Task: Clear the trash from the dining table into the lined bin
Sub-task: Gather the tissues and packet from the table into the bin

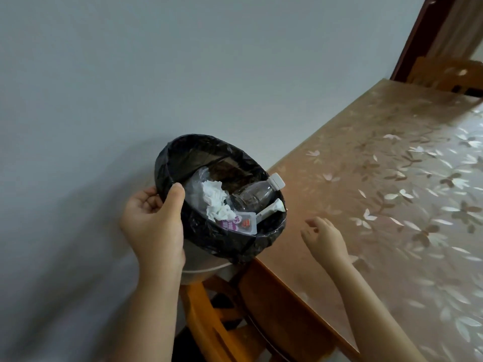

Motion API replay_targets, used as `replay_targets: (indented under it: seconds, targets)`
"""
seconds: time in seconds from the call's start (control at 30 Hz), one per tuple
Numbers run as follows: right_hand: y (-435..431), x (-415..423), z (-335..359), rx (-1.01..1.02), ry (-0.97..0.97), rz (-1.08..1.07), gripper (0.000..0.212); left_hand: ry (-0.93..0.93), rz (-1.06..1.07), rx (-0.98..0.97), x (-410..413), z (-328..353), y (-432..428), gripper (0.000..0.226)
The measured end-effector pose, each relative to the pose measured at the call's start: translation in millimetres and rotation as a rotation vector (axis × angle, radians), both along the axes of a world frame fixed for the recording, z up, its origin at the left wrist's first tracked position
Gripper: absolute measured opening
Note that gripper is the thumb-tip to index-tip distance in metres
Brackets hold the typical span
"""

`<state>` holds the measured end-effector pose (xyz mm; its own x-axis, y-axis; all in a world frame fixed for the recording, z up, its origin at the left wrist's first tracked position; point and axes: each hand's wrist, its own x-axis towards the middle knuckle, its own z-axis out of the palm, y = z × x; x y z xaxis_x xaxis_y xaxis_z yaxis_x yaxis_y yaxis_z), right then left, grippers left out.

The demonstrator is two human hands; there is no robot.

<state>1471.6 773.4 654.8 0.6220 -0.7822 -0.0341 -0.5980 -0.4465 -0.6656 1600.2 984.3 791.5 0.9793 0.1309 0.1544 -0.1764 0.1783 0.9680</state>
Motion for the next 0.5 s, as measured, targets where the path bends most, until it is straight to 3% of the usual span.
replay_targets:
  seconds: [0.5]
  targets:
    - [-80.8,101.9,-91.3,0.157,0.038,0.179,0.031,0.049,0.214,0.083,22.0,-21.2,-35.1,0.015]
